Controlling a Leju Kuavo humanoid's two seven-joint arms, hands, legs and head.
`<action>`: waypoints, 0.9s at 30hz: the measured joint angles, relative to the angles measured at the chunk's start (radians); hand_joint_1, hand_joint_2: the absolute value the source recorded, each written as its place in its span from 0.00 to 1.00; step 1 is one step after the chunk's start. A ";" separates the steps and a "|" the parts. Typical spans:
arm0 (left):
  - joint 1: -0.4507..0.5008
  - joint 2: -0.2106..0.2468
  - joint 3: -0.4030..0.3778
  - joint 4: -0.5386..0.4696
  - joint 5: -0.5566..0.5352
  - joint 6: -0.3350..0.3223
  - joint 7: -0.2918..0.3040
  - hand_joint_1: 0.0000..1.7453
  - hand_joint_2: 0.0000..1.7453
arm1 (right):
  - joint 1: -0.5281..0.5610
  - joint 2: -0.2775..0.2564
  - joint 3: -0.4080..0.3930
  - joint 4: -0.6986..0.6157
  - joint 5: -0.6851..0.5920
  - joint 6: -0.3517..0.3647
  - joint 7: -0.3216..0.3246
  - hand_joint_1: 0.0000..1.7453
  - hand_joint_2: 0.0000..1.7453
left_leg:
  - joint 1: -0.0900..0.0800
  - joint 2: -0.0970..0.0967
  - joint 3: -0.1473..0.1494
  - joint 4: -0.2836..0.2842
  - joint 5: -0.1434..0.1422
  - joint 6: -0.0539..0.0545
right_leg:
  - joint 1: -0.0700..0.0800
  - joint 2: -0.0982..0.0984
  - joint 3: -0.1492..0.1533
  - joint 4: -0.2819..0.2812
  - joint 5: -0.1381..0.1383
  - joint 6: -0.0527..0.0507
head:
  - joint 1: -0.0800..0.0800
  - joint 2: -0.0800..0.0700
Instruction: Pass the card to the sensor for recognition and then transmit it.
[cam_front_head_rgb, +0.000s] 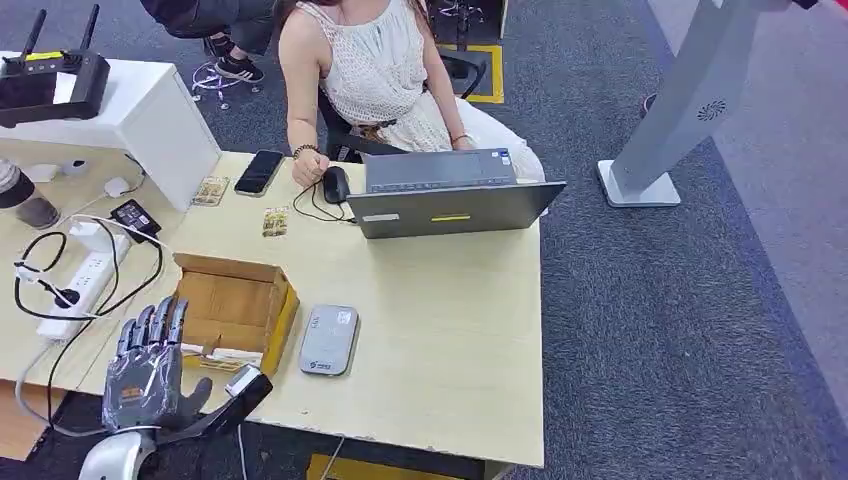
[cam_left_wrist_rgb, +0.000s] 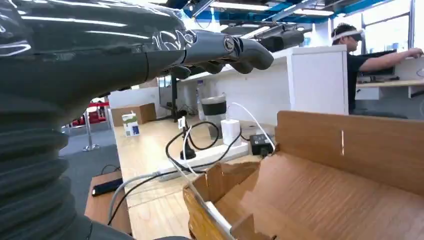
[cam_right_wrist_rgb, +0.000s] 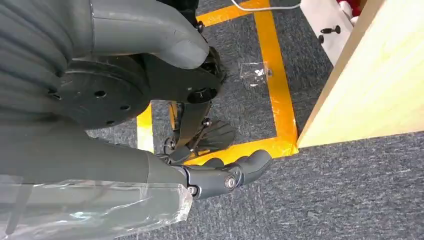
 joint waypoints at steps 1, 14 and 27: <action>0.000 -0.002 0.003 0.006 0.002 -0.003 -0.005 0.00 1.00 | 0.000 0.000 0.000 0.000 0.001 0.000 0.001 0.00 1.00 | 0.000 0.000 0.000 0.000 0.000 0.000 | 0.000 0.000 0.000 0.000 0.000 0.000 | 0.000 0.000; -0.023 -0.024 0.010 0.054 0.015 -0.014 -0.027 0.00 1.00 | -0.002 0.000 0.000 0.000 0.016 0.006 0.007 0.00 1.00 | 0.000 0.000 0.000 0.000 0.000 0.000 | 0.000 0.000 0.000 0.000 0.000 0.000 | 0.000 0.000; -0.048 -0.039 0.002 0.093 0.016 -0.015 -0.039 0.00 1.00 | -0.006 0.000 0.000 0.000 0.027 0.006 0.012 0.00 1.00 | 0.000 0.000 0.000 0.000 0.000 0.000 | 0.000 0.000 0.000 0.000 0.000 0.000 | 0.000 0.000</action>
